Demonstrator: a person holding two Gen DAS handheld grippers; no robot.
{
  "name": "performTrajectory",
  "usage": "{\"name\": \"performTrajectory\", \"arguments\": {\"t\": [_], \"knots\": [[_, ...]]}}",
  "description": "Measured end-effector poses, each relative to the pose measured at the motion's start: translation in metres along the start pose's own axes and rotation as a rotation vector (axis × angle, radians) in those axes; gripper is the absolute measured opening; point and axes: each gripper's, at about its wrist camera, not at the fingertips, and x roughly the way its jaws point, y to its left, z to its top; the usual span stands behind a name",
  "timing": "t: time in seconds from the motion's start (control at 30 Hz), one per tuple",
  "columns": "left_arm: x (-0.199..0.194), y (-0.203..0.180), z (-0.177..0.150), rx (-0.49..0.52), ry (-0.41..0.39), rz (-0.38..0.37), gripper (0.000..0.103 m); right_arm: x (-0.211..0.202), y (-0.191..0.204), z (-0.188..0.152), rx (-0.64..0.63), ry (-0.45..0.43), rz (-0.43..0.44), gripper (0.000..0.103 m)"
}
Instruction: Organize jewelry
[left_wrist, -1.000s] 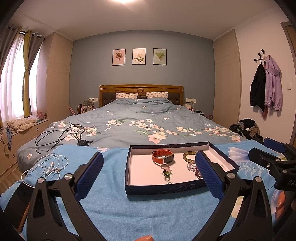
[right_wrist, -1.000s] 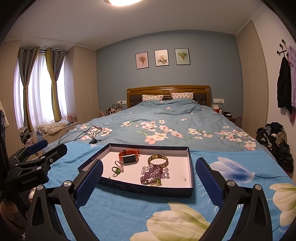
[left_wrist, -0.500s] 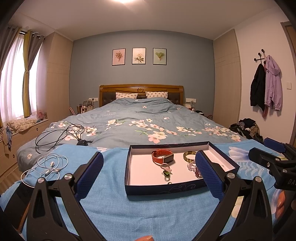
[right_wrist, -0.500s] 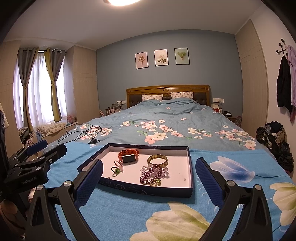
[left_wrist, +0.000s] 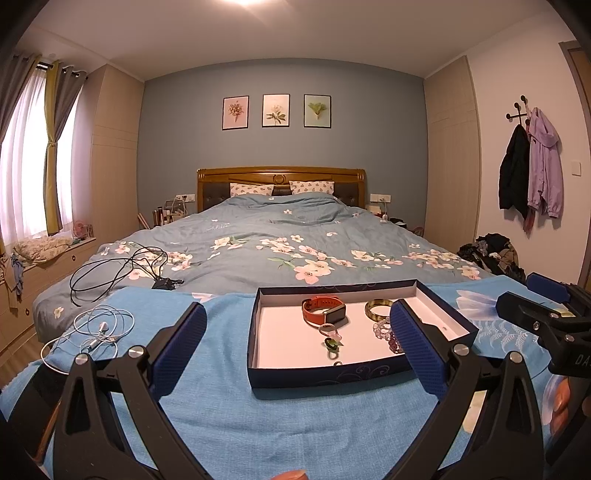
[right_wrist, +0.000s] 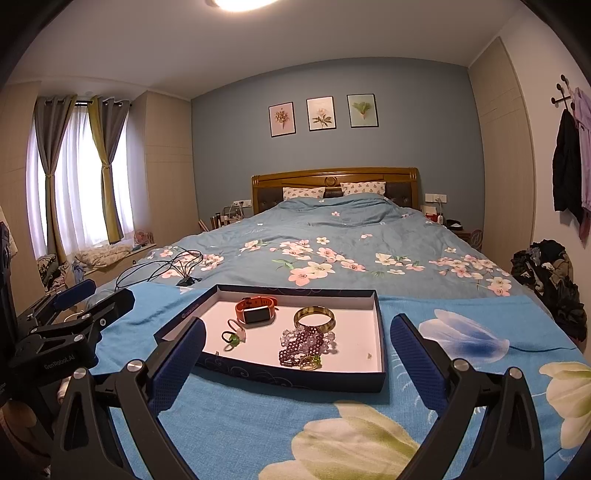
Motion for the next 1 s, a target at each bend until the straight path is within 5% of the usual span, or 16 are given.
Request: {"name": "performTrajectory", "arguments": {"t": [1.0], "knots": [[0.0011, 0.0008, -0.0018, 0.007, 0.001, 0.000, 0.098, 0.0023, 0.0014, -0.0008, -0.003, -0.001, 0.001, 0.097]]}}
